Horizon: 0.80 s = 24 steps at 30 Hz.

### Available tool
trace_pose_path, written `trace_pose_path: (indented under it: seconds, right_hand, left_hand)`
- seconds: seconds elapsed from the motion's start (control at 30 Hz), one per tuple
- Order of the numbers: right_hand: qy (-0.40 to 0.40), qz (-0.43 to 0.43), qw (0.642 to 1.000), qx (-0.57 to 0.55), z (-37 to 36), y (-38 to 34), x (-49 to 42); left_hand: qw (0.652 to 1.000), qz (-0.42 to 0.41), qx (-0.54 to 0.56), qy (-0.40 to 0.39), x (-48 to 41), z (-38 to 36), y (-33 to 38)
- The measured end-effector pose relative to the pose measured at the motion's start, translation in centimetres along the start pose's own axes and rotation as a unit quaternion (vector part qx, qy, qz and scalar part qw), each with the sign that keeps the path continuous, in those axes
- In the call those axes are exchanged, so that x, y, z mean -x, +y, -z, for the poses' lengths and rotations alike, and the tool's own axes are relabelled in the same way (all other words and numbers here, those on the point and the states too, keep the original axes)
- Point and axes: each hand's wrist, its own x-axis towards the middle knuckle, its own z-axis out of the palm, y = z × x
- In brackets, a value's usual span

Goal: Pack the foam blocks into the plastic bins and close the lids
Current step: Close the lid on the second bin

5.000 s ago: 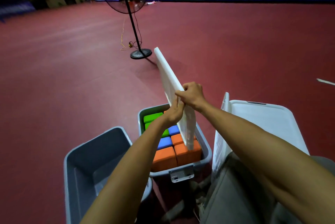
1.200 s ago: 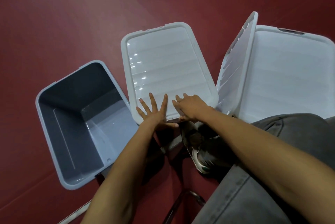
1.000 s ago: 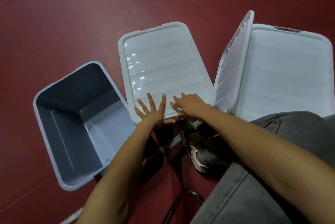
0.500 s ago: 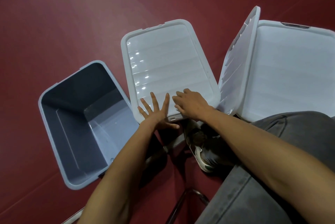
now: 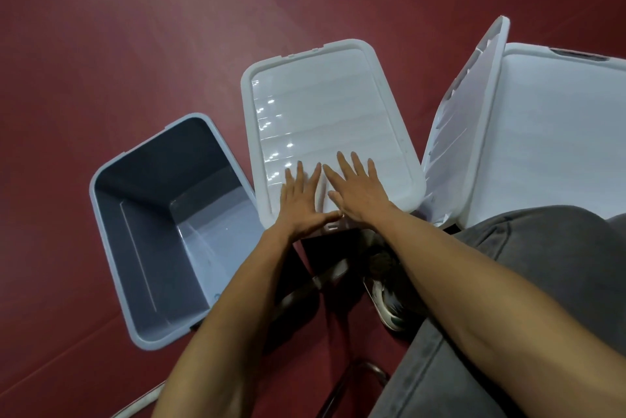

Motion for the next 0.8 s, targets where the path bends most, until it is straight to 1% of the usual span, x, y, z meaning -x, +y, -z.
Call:
trace_pose_path:
  seconds: [0.07, 0.13, 0.2, 0.3, 0.4, 0.5, 0.67, 0.73, 0.8]
  right_hand:
    - [-0.002, -0.012, 1.0, -0.005, 0.1, -0.4, -0.4]
    - [0.003, -0.028, 1.0, 0.001, 0.1, -0.7, -0.8]
    - [0.01, -0.049, 0.999, 0.0, 0.1, -1.0, -1.3]
    - [0.027, -0.08, 0.996, -0.041, 0.5, -1.3, -2.4]
    - [0.035, -0.082, 0.994, -0.06, 1.1, -1.1, -4.1]
    - [0.041, -0.079, 0.994, -0.069, 2.6, -0.2, -7.6]
    - [0.083, -0.094, 0.99, -0.064, 6.2, 1.2, -15.9]
    - [0.091, -0.118, 0.985, -0.086, 6.4, 1.8, -18.7]
    - [0.105, -0.126, 0.983, -0.086, 5.1, 2.5, -20.3]
  left_hand:
    - [1.0, -0.012, -0.022, -0.012, -0.6, 0.0, 0.4]
    - [1.0, -0.011, -0.021, -0.017, -1.1, 0.1, 0.4]
    - [1.0, -0.016, -0.019, -0.007, -1.5, 0.2, 0.1]
    - [0.999, -0.022, -0.03, 0.019, -2.8, 1.1, -1.1]
    - [0.997, -0.016, -0.066, 0.033, -5.5, 2.4, -2.5]
    - [0.995, 0.01, -0.083, 0.052, -9.3, 3.9, -3.3]
    - [0.991, 0.05, -0.091, 0.087, -16.6, 7.0, -2.9]
    - [0.987, 0.055, -0.106, 0.107, -19.5, 9.0, -2.6]
    - [0.984, 0.057, -0.122, 0.115, -22.6, 10.8, -2.3]
